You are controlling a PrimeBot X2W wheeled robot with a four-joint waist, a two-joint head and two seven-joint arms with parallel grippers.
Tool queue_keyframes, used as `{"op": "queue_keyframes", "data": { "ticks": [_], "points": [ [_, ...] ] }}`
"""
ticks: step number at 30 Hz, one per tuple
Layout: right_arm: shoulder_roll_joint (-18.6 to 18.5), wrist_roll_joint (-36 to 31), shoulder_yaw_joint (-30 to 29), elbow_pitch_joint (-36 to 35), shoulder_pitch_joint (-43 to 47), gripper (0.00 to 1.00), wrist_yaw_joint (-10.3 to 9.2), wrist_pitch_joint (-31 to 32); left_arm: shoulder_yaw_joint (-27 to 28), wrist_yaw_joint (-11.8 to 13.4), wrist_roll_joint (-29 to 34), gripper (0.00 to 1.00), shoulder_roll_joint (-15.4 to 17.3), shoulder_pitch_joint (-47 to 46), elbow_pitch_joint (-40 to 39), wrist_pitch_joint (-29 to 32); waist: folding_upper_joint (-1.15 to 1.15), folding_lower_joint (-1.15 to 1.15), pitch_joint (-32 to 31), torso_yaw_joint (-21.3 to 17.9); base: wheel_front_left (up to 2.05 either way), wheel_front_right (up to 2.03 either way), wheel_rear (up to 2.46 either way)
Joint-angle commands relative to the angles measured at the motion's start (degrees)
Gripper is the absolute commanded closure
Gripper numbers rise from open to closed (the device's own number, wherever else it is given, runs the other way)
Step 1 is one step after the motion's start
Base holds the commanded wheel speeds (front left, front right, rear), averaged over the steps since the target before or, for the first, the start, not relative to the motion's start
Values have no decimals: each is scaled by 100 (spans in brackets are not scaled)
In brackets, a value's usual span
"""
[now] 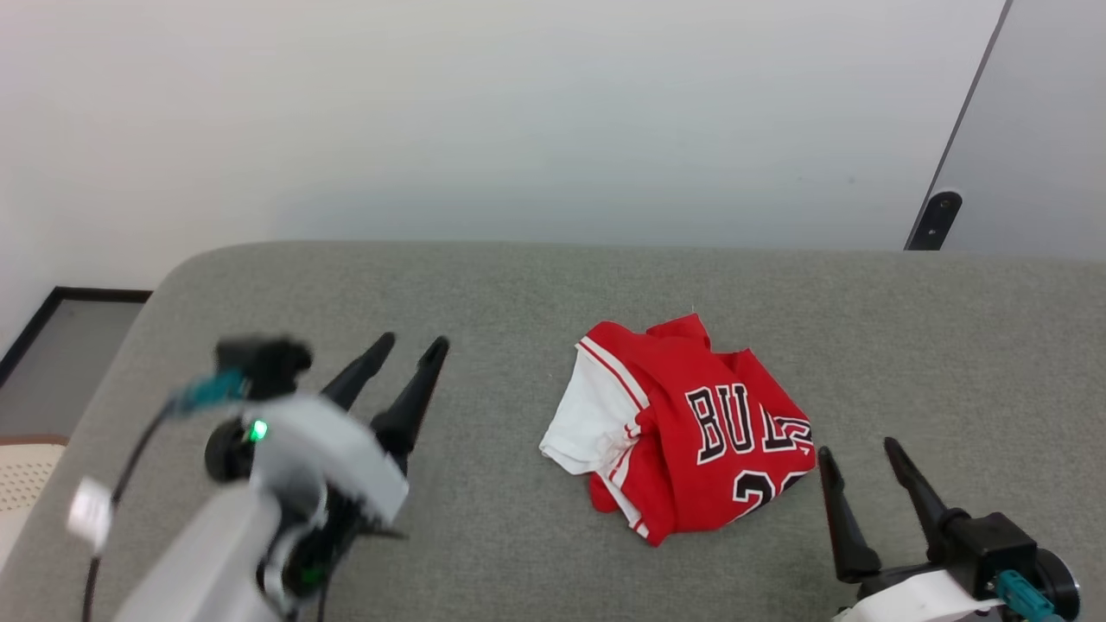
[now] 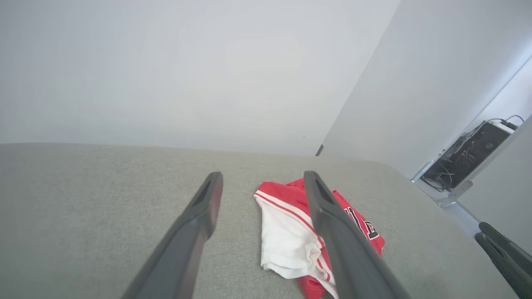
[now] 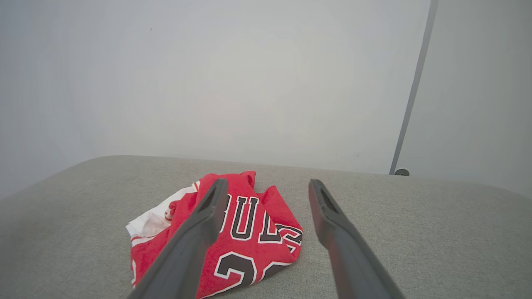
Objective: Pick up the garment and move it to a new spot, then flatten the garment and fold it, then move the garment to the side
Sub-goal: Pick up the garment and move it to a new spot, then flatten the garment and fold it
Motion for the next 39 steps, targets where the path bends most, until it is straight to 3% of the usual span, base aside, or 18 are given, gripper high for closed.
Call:
{"op": "queue_keyframes", "data": {
  "ticks": [1,6,8,13,18,26,34,39],
  "points": [
    [3,-31,-45,-7,74,0,-8,-30,37,56,67,0,18,184,-104,-200,-1,0,-21,14,0,0,0],
    [4,-47,-127,-101,145,0,-8,-31,236,479,782,0,310,1035,-833,-1270,-1,0,-57,1,0,0,0],
    [-2,321,-234,-102,192,0,-8,-31,461,655,967,0,277,1420,-1123,-1385,-1,0,-81,1,0,0,0],
    [-7,240,-396,-139,365,0,-8,-32,1297,888,1613,0,-75,2348,-1862,-1415,-1,0,-189,51,0,0,0],
    [0,104,-568,-162,531,0,-8,-34,1956,639,2225,0,-567,3116,-2083,-1417,-1,0,-290,103,0,0,0],
    [-24,-191,-745,-4,707,0,-8,-33,2197,59,2791,0,-855,3524,-1358,-1420,-1,0,-450,269,0,0,0],
    [-14,-267,-643,117,640,0,-8,-34,2357,-138,3107,0,-1032,3423,-1126,-1419,-1,0,-511,359,0,0,0],
    [-26,-309,-664,134,543,0,-8,-34,2475,-197,3178,0,-1118,3483,-1125,-1419,-1,0,-468,184,0,0,0]
  ]
}}
